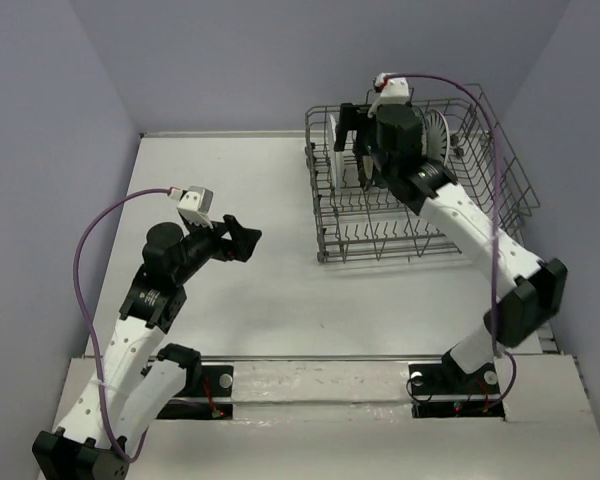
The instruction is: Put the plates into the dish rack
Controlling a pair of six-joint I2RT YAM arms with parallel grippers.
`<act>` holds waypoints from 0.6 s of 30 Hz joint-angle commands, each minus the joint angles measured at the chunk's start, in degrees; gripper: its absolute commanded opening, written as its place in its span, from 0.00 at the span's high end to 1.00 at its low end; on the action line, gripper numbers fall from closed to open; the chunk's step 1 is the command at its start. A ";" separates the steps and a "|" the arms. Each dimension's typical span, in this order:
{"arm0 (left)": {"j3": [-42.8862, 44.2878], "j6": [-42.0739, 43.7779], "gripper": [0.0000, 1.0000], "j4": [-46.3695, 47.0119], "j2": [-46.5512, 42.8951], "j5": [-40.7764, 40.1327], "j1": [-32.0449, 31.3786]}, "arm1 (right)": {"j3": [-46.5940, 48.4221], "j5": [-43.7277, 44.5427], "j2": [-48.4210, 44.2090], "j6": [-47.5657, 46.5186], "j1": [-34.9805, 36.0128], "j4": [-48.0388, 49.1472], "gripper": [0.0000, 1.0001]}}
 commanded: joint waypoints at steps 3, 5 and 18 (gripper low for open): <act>0.98 0.37 0.01 4.65 -1.19 0.36 1.04 | -21.69 -16.53 -23.85 7.92 -0.06 4.37 0.00; 0.72 0.02 0.01 5.61 -1.80 0.72 1.21 | -28.40 -18.74 -30.12 9.06 -0.06 6.92 0.00; -1.13 -5.78 0.01 16.78 -4.62 5.29 2.18 | -55.51 -14.27 -79.37 11.61 -0.06 6.59 0.00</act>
